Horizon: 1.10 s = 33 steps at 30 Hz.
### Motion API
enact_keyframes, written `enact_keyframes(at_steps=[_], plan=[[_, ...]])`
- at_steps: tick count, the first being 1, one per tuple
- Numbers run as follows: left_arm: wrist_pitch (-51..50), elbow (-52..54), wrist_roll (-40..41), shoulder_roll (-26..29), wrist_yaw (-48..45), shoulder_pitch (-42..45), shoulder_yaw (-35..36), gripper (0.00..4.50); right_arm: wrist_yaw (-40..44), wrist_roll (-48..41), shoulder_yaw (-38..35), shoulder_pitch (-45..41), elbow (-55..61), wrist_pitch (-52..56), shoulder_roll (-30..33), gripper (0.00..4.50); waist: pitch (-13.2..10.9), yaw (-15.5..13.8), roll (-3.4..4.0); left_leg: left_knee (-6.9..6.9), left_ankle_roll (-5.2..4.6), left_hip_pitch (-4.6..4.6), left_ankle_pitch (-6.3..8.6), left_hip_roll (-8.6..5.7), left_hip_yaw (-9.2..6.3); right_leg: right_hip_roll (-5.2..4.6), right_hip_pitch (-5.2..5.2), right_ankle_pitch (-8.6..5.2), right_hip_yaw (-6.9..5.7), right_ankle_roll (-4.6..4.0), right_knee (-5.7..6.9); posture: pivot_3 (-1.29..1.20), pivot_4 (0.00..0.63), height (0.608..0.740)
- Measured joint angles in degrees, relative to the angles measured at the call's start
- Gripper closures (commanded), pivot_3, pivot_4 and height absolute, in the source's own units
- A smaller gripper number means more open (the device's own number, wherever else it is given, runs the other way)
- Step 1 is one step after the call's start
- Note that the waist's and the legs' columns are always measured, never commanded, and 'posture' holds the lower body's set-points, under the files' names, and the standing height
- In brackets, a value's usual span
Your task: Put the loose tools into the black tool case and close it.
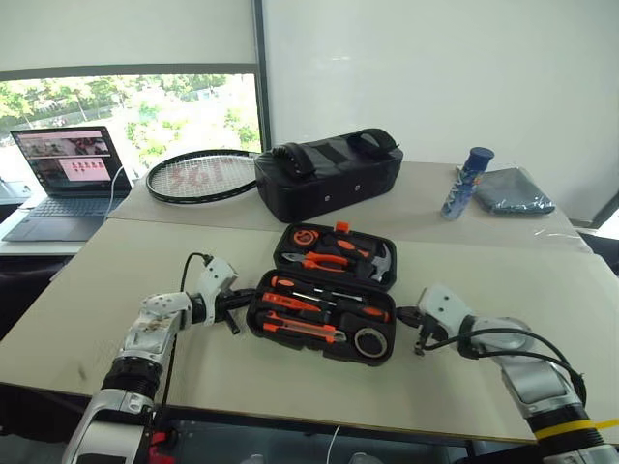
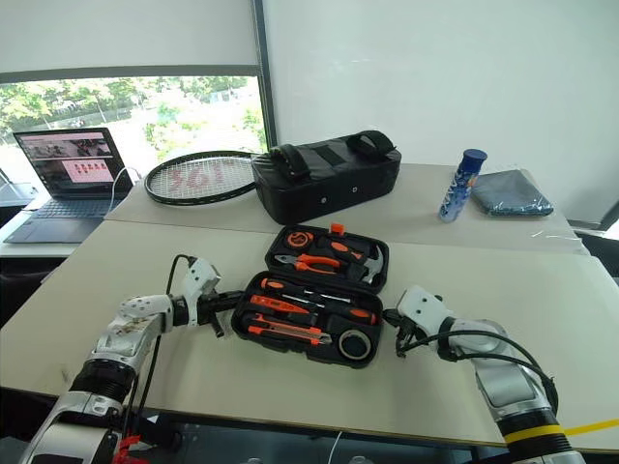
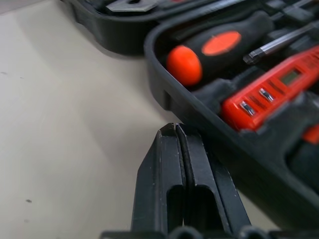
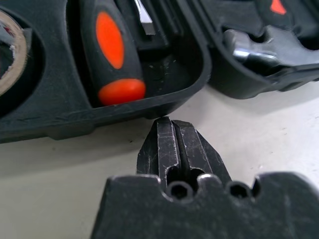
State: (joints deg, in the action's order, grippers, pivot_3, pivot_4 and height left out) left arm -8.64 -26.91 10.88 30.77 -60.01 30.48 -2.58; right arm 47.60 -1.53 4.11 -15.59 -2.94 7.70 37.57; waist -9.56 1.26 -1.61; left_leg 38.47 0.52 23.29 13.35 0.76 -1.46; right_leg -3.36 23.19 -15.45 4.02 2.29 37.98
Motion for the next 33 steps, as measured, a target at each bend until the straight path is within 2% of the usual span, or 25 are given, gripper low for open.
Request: enact_keyframes(at_steps=[7, 16, 23, 26, 28, 30, 32, 33], plan=[[1.2, 7.4, 0.35, 2.36, -5.87, -5.86, -0.86, 4.43, 2.32, 0.81, 0.72, 3.66, 7.65, 3.64, 4.02, 4.5, 0.01, -0.05, 0.02, -0.1, 0.0, -0.05, 0.01, 0.03, -0.01, 0.01, -0.02, 0.0, -0.01, 0.0, -0.03, 0.0, 0.15, 0.74], [-0.86, 17.19, 1.95, 5.01, -6.32, -13.57, 0.45, 4.43, 3.0, 0.18, -0.42, 11.67, 18.91, 8.98, 6.67, 4.5, 0.03, -0.05, 0.02, -0.1, 0.0, -0.12, 0.01, 0.06, -0.01, 0.01, -0.08, -0.02, -0.01, 0.0, -0.08, 0.0, 0.15, 0.74], [-4.36, 20.33, 3.74, 6.55, -5.65, -16.23, 1.69, 4.43, 3.06, -0.99, -1.87, 15.98, 23.26, 10.51, 7.52, 4.5, 0.03, -0.09, 0.01, -0.1, 0.0, -0.15, 0.01, 0.06, 0.0, 0.02, -0.13, -0.02, -0.01, 0.0, -0.1, 0.0, 0.15, 0.74], [-11.8, 20.62, 7.17, 7.69, -4.64, -16.01, 3.81, 3.68, 5.39, -5.45, -5.07, 17.74, 23.76, 14.63, 9.53, 3.67, 0.03, -0.12, 0.01, -0.06, -0.01, -0.13, 0.0, 0.05, -0.01, 0.01, -0.13, -0.02, -0.01, 0.01, -0.08, 0.0, 0.15, 0.74], [-20.39, 20.81, 9.73, 9.44, -3.39, -14.3, 5.21, 2.82, 6.76, -10.15, -8.96, 17.89, 23.77, 19.7, 10.13, 2.88, 0.01, -0.14, -0.03, 0.02, -0.01, -0.14, 0.0, 0.06, -0.05, 0.04, -0.14, -0.02, -0.03, 0.0, -0.01, 0.0, 0.15, 0.74], [-30.9, 20.55, 12.44, 10.23, -1.93, -9.9, 5.88, 2.15, 6.92, -16.71, -11.94, 14.98, 23.99, 28.26, 9.74, 2.27, -0.08, -0.1, -0.06, 0.23, -0.01, -0.07, 0.0, 0.07, -0.09, 0.08, -0.13, -0.02, -0.06, 0.0, 0.1, 0.0, 0.15, 0.74], [-45.85, 19.65, 16.01, 10.15, 1.09, 0.51, 5.82, 1.4, 4.68, -25.92, -15.29, 6.33, 25.78, 44.49, 9.29, 1.58, -0.26, -0.08, -0.15, 0.39, -0.13, 0.0, -0.08, 0.07, -0.18, 0.14, -0.14, 0.09, -0.09, 0.07, 0.1, 0.0, 0.15, 0.74], [-49.67, 19.81, 16.95, 10.12, 1.87, 3.94, 5.87, 1.01, 3.54, -28.14, -16.07, 3.24, 26.99, 49.76, 9.61, 1.23, -0.25, -0.08, -0.16, 0.38, -0.13, -0.03, -0.09, 0.07, -0.19, 0.14, -0.18, 0.11, -0.09, 0.06, 0.07, 0.0, 0.15, 0.74]])
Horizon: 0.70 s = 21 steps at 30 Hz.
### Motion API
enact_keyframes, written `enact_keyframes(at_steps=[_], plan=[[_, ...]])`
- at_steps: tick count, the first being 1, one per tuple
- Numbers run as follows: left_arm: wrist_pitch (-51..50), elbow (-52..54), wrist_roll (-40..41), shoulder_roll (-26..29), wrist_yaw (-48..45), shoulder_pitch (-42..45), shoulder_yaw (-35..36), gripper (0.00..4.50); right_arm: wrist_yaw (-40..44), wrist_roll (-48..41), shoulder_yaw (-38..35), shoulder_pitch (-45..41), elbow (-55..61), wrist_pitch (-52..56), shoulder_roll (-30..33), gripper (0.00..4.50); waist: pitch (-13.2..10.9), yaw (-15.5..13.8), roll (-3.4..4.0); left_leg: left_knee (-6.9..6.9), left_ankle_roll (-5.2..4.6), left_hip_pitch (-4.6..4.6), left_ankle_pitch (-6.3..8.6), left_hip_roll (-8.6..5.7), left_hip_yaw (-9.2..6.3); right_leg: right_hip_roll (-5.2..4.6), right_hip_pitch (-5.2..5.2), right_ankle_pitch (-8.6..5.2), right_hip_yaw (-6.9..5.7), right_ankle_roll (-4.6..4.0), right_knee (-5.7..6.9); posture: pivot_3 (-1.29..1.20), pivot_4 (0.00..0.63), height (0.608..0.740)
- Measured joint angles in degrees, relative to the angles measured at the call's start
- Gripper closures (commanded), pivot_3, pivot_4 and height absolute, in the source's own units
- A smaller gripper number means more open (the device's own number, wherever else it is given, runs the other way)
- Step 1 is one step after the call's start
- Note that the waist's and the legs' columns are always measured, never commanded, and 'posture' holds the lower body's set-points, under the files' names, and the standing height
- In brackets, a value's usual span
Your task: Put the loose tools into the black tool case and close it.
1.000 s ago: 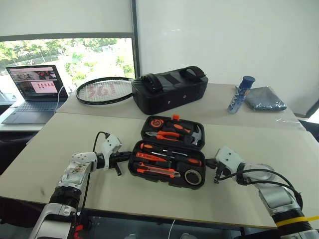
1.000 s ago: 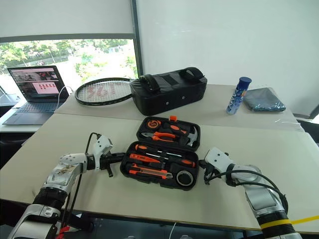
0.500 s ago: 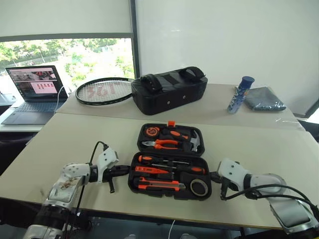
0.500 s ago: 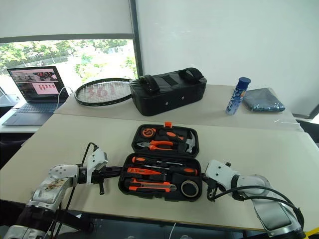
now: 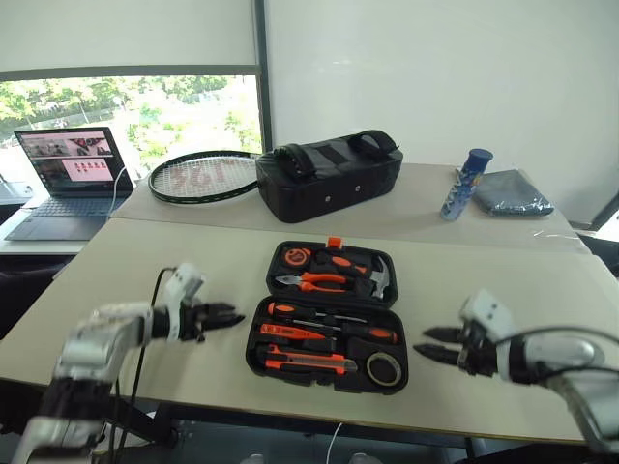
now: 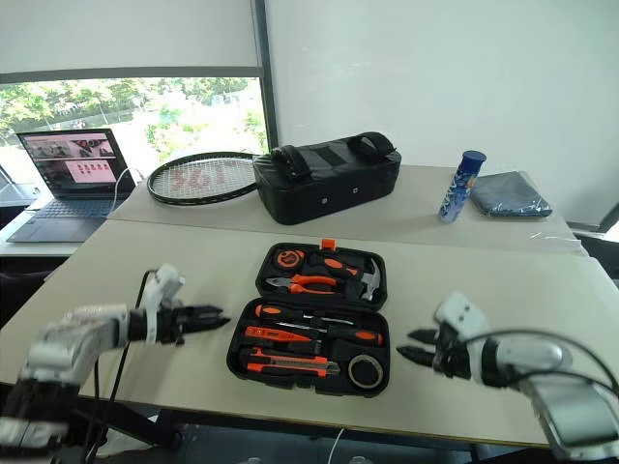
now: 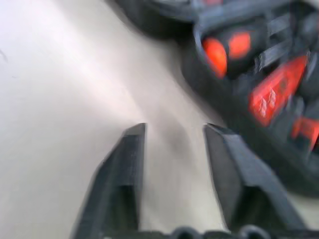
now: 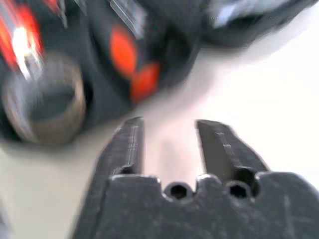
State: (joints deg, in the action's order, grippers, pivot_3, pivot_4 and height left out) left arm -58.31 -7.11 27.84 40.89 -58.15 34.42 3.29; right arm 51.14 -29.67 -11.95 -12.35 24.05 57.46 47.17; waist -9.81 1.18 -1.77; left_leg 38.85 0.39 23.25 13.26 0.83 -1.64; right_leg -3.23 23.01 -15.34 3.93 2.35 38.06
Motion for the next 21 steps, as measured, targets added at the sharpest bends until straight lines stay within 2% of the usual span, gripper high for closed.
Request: enact_keyframes(at_steps=[2, 5, 8, 13, 18, 20, 21], plan=[[-5.76, -0.6, 0.96, -0.38, 1.66, 4.4, -0.2, 0.25, -2.77, -2.31, 0.09, -5.55, -0.15, 10.8, 0.39, 0.51, 0.01, 0.27, 0.0, -0.14, 0.0, -0.21, 0.01, -0.02, 0.03, -0.02, -0.21, -0.01, 0.01, 0.0, -0.09, 0.0, 0.15, 0.74], [-12.48, -7.15, 0.44, -6.15, 7.84, 12.21, -1.37, 0.25, -9.31, -3.12, -0.11, -18.1, -7.2, 27.31, -6.09, 0.51, 0.01, 0.46, -0.01, -0.11, 0.0, 0.1, 0.01, -0.07, 0.04, -0.04, 0.14, 0.01, 0.02, -0.03, -0.03, 0.0, 0.15, 0.74], [-13.8, -10.51, -1.04, -7.45, 10.35, 14.66, -4.12, 0.25, -13.93, -2.56, -0.12, -24.21, -13.0, 33.34, -9.64, 0.51, 0.0, 0.75, 0.0, -0.22, 0.0, 0.27, 0.01, -0.09, 0.04, -0.08, 0.4, 0.02, 0.05, -0.05, -0.01, 0.0, 0.15, 0.74], [-12.6, -16.74, -4.5, -10.97, 14.46, 18.12, -6.76, 0.25, -23.42, 2.63, 0.09, -31.94, -23.71, 34.49, -14.17, 0.51, 0.01, 0.75, 0.01, -0.13, 0.05, 1.09, -0.03, -0.16, 0.08, -0.21, 1.31, 0.05, 0.06, -0.06, 0.29, 0.0, 0.15, 0.74], [-10.18, -21.21, -6.49, -12.51, 16.77, 20.93, -6.64, 0.25, -26.39, 4.74, 1.61, -33.89, -27.96, 34.54, -15.11, 0.51, 0.01, 0.39, 0.01, -0.1, 0.05, 1.1, -0.03, -0.21, 0.11, -0.26, 1.32, 0.05, 0.08, -0.05, 0.44, 0.0, 0.15, 0.74], [-9.84, -21.85, -7.05, -12.64, 16.73, 21.3, -6.8, 0.23, -26.57, 5.05, 2.82, -34.33, -28.65, 34.54, -14.89, 1.01, 0.01, 0.49, 0.01, -0.11, 0.05, 1.07, -0.03, -0.21, 0.11, -0.25, 1.31, 0.05, 0.08, -0.05, 0.35, 0.0, 0.15, 0.74], [-9.75, -21.99, -7.32, -12.67, 16.62, 21.4, -6.92, 0.5, -26.6, 5.25, 3.49, -34.44, -28.91, 34.55, -14.79, 1.14, 0.01, 0.54, 0.01, -0.11, 0.05, 1.06, -0.03, -0.21, 0.11, -0.24, 1.31, 0.05, 0.08, -0.05, 0.34, 0.0, 0.15, 0.74]])
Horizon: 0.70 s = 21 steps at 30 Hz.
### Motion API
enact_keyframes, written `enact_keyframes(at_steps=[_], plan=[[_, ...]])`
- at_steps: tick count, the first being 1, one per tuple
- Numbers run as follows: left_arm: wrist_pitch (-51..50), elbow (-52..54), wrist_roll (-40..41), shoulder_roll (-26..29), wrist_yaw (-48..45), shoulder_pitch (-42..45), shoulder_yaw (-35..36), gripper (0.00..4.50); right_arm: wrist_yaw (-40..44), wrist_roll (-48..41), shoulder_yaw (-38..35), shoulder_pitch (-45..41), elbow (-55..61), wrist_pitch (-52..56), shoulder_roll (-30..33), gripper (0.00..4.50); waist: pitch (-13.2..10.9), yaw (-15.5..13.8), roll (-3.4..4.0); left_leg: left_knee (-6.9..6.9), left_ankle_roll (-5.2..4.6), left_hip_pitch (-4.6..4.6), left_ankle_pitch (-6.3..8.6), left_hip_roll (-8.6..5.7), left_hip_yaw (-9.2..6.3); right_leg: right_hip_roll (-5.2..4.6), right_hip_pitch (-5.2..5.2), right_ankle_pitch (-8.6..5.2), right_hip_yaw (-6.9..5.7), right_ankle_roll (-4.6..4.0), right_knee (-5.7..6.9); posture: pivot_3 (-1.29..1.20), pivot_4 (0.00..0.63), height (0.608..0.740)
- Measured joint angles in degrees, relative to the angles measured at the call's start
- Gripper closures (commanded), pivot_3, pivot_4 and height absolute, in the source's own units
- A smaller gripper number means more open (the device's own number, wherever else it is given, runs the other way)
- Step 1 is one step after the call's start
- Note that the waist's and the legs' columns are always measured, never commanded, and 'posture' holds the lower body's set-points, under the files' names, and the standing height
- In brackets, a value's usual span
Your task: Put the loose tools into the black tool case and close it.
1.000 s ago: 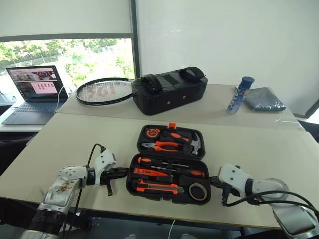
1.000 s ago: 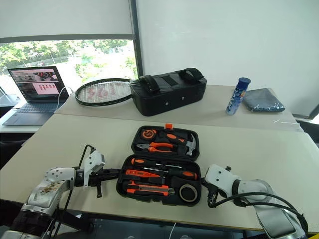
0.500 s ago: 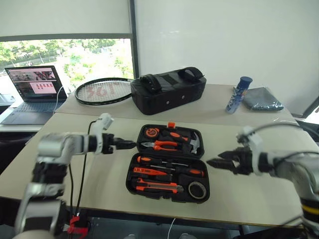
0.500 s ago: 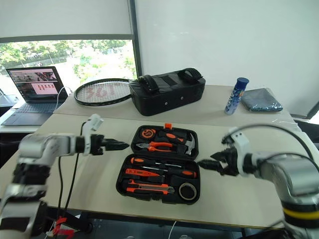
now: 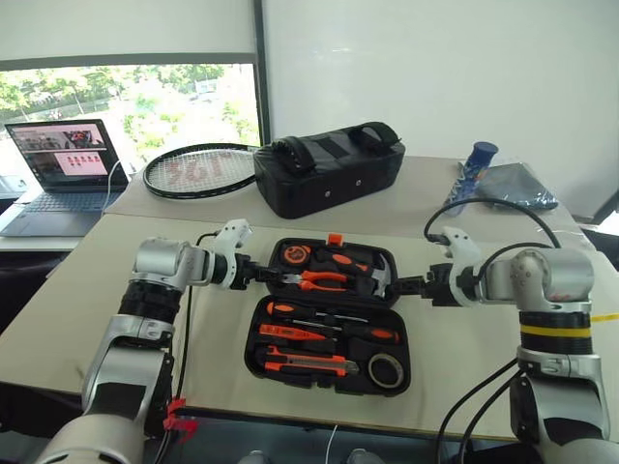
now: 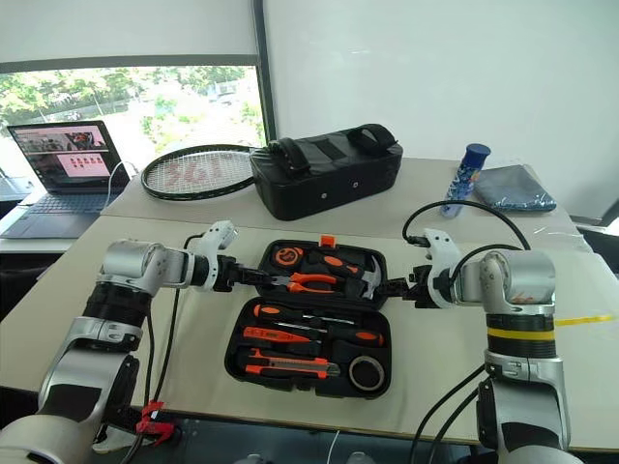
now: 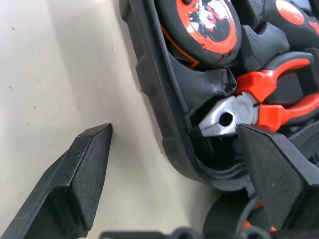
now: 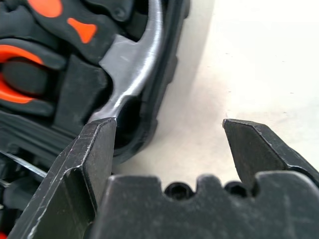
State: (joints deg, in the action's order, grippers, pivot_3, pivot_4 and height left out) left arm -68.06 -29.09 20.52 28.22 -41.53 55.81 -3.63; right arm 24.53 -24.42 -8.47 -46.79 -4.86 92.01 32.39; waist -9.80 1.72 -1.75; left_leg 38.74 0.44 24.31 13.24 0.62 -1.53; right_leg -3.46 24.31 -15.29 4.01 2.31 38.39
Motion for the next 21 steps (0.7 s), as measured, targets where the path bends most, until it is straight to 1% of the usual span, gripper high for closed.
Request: enact_keyframes(at_steps=[1, 2, 5, 6, 8, 9, 10, 11, 12, 14, 18, 21], plan=[[0.07, -0.05, -0.16, -0.01, -0.09, 0.07, -0.16, 0.75, -0.02, 0.16, 1.2, -0.06, -0.38, 0.0, 0.24, 1.58, 0.0, 0.09, 0.0, 0.0, 0.0, 0.0, 0.0, 0.0, 0.0, 0.01, 0.0, 0.0, 0.0, 0.0, 0.01, 0.0, 0.15, 0.74], [0.12, -0.1, -0.21, 0.0, -0.32, 0.07, -0.51, 0.92, 0.06, 0.15, 1.67, -0.18, -0.43, -0.04, 0.39, 1.84, 0.0, 0.18, 0.0, 0.0, 0.0, -0.01, 0.0, 0.0, 0.0, 0.0, 0.0, 0.0, 0.01, 0.0, 0.02, 0.0, 0.15, 0.74], [0.56, -0.11, -0.3, -0.04, -1.29, 0.2, -1.7, 2.04, 0.29, 0.05, 3.59, -1.32, -0.63, -0.07, 0.45, 2.9, 0.0, 0.43, 0.0, 0.02, 0.0, -0.04, 0.0, 0.0, -0.02, 0.01, -0.05, 0.0, 0.0, 0.0, 0.03, 0.0, 0.15, 0.74], [0.73, -0.1, -0.31, -0.04, -1.7, 0.25, -1.93, 2.31, 0.26, 0.08, 3.65, -1.7, -1.12, -0.1, 0.19, 3.19, 0.0, 0.4, 0.0, 0.03, 0.0, -0.04, 0.0, 0.0, -0.03, 0.01, -0.08, 0.0, -0.01, 0.0, 0.02, 0.0, 0.15, 0.74], [0.98, -0.08, -0.59, 0.11, -1.92, 0.25, -2.08, 3.03, 0.25, 0.1, 3.66, -1.92, -1.51, -0.47, -0.27, 3.91, 0.0, 0.29, 0.0, 0.06, 0.0, -0.06, -0.01, -0.02, -0.03, 0.0, -0.11, 0.0, -0.01, 0.0, 0.03, 0.0, 0.15, 0.74], [1.19, 0.02, -0.68, 0.3, -1.99, 0.25, -2.1, 3.31, 0.26, 0.08, 3.75, -2.04, -1.79, -0.75, -0.56, 4.25, 0.01, 0.2, 0.01, 0.08, 0.0, -0.08, -0.01, -0.02, -0.04, -0.01, -0.14, 0.0, -0.02, 0.0, 0.03, 0.0, 0.15, 0.74], [1.47, 0.06, -0.8, 0.38, -2.02, 0.25, -2.14, 3.63, 0.2, 0.19, 3.81, -2.22, -2.13, -0.78, -0.72, 4.5, 0.02, 0.13, 0.0, 0.09, 0.0, -0.11, -0.01, -0.02, -0.03, -0.01, -0.18, 0.0, -0.01, 0.01, 0.03, 0.0, 0.15, 0.74], [1.58, 0.08, -0.86, 0.43, -2.03, 0.24, -2.12, 3.77, 0.2, 0.19, 3.8, -2.3, -2.38, -0.8, -0.72, 4.5, 0.03, 0.11, -0.01, 0.1, 0.0, -0.13, -0.01, -0.02, -0.04, -0.01, -0.21, 0.01, -0.02, 0.02, 0.03, 0.0, 0.15, 0.74], [1.95, 0.37, -1.02, 0.56, -1.86, 0.24, -2.09, 4.22, 0.18, 0.34, 3.86, -2.34, -2.7, -0.92, -0.73, 4.5, 0.07, 0.05, 0.0, 0.13, 0.01, -0.16, -0.01, -0.02, -0.03, -0.02, -0.25, 0.02, -0.01, 0.03, 0.03, 0.0, 0.15, 0.74], [2.34, 0.42, -1.35, 0.53, -1.77, 0.2, -2.03, 4.47, 0.2, 0.44, 4.0, -2.51, -3.2, -1.35, -0.9, 4.5, 0.1, 0.05, 0.02, 0.15, 0.01, -0.19, -0.02, -0.03, -0.03, -0.01, -0.27, 0.02, 0.0, 0.04, 0.06, 0.0, 0.15, 0.74], [4.36, 0.36, -1.4, -0.18, -0.81, -0.78, -0.27, 4.47, 0.08, 0.59, 3.03, -2.64, -3.64, -1.44, -1.64, 4.5, 0.11, 0.18, 0.03, 0.14, 0.01, -0.23, -0.11, -0.02, -0.03, 0.01, -0.24, 0.04, 0.02, 0.01, 0.17, 0.0, 0.15, 0.74], [6.85, 0.46, -1.11, -0.78, -0.2, -2.35, 2.37, 4.47, 0.44, 0.31, 0.25, -0.83, -2.56, -3.83, -3.33, 4.5, 0.11, 0.41, 0.03, 0.14, 0.05, -0.23, -0.16, -0.01, -0.03, 0.01, -0.21, 0.07, 0.03, -0.02, 0.21, 0.0, 0.15, 0.74]])
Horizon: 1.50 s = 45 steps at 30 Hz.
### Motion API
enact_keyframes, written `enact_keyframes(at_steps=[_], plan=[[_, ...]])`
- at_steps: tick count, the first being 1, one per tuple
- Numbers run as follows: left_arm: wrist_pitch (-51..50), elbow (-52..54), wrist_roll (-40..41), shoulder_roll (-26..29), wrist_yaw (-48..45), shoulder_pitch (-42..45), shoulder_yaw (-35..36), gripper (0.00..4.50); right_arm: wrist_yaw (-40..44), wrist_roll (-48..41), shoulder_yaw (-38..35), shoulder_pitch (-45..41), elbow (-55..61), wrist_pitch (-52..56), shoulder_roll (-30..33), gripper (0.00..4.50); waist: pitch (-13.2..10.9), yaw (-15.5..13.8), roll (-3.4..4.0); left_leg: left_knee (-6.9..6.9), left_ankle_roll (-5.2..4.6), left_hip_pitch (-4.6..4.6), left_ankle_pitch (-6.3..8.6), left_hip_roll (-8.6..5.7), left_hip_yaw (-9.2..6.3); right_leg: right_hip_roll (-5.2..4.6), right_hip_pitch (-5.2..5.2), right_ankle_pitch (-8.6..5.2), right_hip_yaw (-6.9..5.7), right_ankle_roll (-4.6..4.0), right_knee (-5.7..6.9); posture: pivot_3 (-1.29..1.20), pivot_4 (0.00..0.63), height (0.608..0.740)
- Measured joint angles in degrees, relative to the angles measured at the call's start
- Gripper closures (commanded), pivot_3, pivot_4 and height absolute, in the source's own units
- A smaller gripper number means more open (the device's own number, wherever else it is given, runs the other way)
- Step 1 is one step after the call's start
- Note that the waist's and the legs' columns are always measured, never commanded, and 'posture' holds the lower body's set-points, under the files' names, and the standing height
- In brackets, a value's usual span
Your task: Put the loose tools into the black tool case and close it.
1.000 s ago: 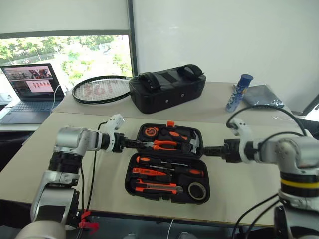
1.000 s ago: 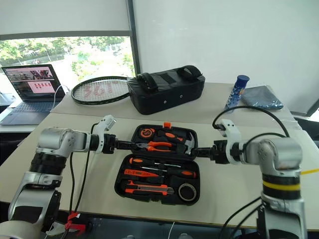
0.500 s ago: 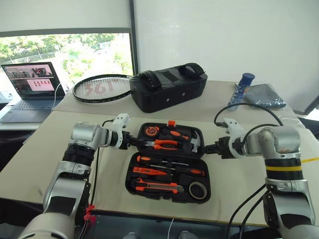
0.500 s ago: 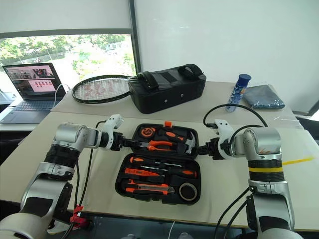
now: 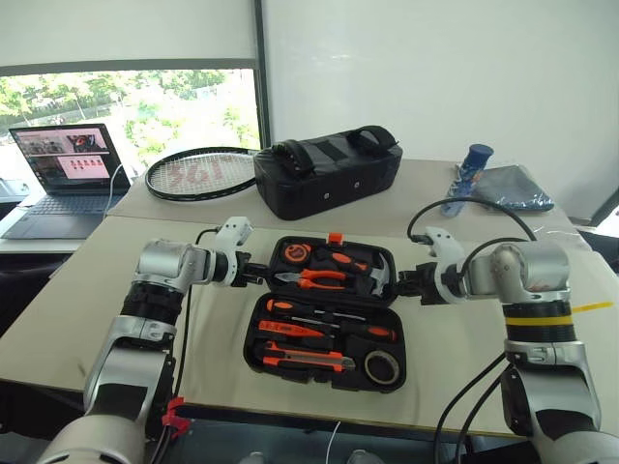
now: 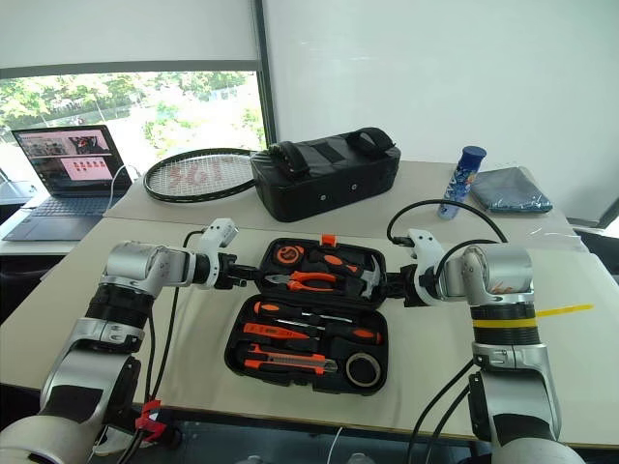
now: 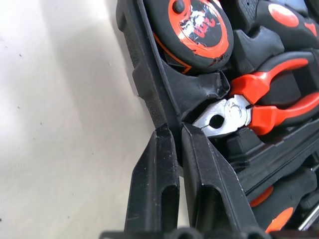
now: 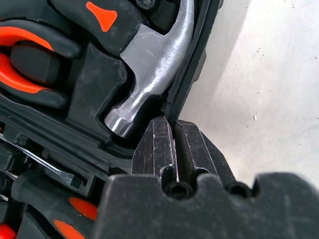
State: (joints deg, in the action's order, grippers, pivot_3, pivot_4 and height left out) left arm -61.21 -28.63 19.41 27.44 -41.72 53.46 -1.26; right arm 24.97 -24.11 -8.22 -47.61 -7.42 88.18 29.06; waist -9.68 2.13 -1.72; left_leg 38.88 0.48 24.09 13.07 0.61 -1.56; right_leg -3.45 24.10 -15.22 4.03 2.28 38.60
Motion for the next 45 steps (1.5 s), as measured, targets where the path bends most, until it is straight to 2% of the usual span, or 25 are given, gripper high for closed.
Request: enact_keyframes(at_steps=[3, 7, 10, 14, 19, 22, 30, 36, 45], plan=[[3.42, 1.52, 1.0, -0.28, -0.14, -2.87, 2.83, 4.47, 3.18, -1.03, -0.51, 5.59, 5.13, -7.75, 0.63, 4.5, -0.01, 0.14, 0.0, -0.02, 0.01, 0.13, -0.02, 0.01, -0.01, 0.0, 0.16, 0.0, 0.01, 0.0, 0.04, 0.0, 0.15, 0.74], [8.17, 7.61, 3.58, -0.1, -3.53, -9.29, 6.65, 4.47, 11.55, -1.96, -0.8, 17.34, 15.22, -21.87, 4.04, 4.5, -0.01, 0.15, 0.01, -0.2, 0.02, 0.28, -0.01, 0.06, -0.03, 0.01, 0.25, 0.0, -0.04, 0.0, -0.02, 0.0, 0.15, 0.74], [13.77, 10.74, 5.12, 0.02, -6.62, -13.93, 8.54, 4.47, 18.13, 0.33, 0.21, 26.0, 18.79, -38.54, 6.04, 4.5, -0.01, 0.37, 0.01, -0.24, 0.02, 0.3, 0.0, 0.08, 0.03, 0.01, 0.24, 0.01, -0.02, 0.01, -0.09, 0.0, 0.15, 0.74], [25.4, 13.17, 5.26, -0.42, -10.87, -20.04, 9.92, 4.47, 22.41, 5.66, 1.49, 32.63, 17.58, -59.91, 5.69, 4.5, -0.02, 0.46, 0.01, -0.26, 0.02, 0.23, 0.0, 0.12, 0.11, 0.01, 0.21, 0.02, 0.02, 0.0, -0.45, 0.0, 0.15, 0.74], [41.48, 13.38, 3.76, -1.89, -14.53, -25.58, 10.62, 4.47, 23.88, 11.64, 2.02, 34.53, 10.44, -83.66, 3.83, 4.5, -0.03, 0.16, 0.01, -0.19, 0.05, 0.17, -0.03, 0.11, 0.13, 0.01, 0.12, 0.1, 0.02, 0.0, -0.47, 0.0, 0.15, 0.74], [54.96, 13.09, 0.89, -2.52, -17.14, -28.92, 10.12, 4.47, 24.34, 14.62, 2.3, 34.67, 5.12, -97.7, 3.68, 4.5, -0.03, -0.01, 0.01, -0.2, 0.06, 0.18, -0.03, 0.11, 0.13, 0.0, 0.12, 0.11, 0.02, 0.01, -0.48, 0.0, 0.15, 0.74], [78.36, 8.87, -4.01, -1.82, -19.94, -32.52, 9.47, 4.47, 24.34, 20.0, 3.14, 36.28, -0.17, -116.67, 5.05, 4.5, -0.03, -0.06, 0.01, -0.22, 0.05, 0.11, -0.02, 0.13, 0.13, 0.01, 0.07, 0.12, 0.02, 0.0, -0.48, 0.0, 0.15, 0.74], [87.9, 8.47, -4.94, -1.0, -20.48, -35.31, 8.88, 4.47, 23.79, 22.41, 4.19, 37.21, -3.84, -127.19, 7.02, 4.5, -0.03, 0.0, 0.02, -0.21, 0.05, 0.04, -0.02, 0.14, 0.14, 0.02, 0.01, 0.12, 0.05, 0.0, -0.47, 0.0, 0.15, 0.74], [95.3, 7.31, -5.84, 1.63, -23.92, -36.86, 6.43, 1.47, 26.19, 22.58, 7.58, 38.49, -6.99, -139.05, 11.93, 1.46, -0.03, 0.05, 0.02, -0.21, 0.04, -0.49, -0.02, 0.16, 0.15, 0.05, -0.57, 0.11, 0.04, 0.0, -0.52, 0.0, 0.15, 0.74]])
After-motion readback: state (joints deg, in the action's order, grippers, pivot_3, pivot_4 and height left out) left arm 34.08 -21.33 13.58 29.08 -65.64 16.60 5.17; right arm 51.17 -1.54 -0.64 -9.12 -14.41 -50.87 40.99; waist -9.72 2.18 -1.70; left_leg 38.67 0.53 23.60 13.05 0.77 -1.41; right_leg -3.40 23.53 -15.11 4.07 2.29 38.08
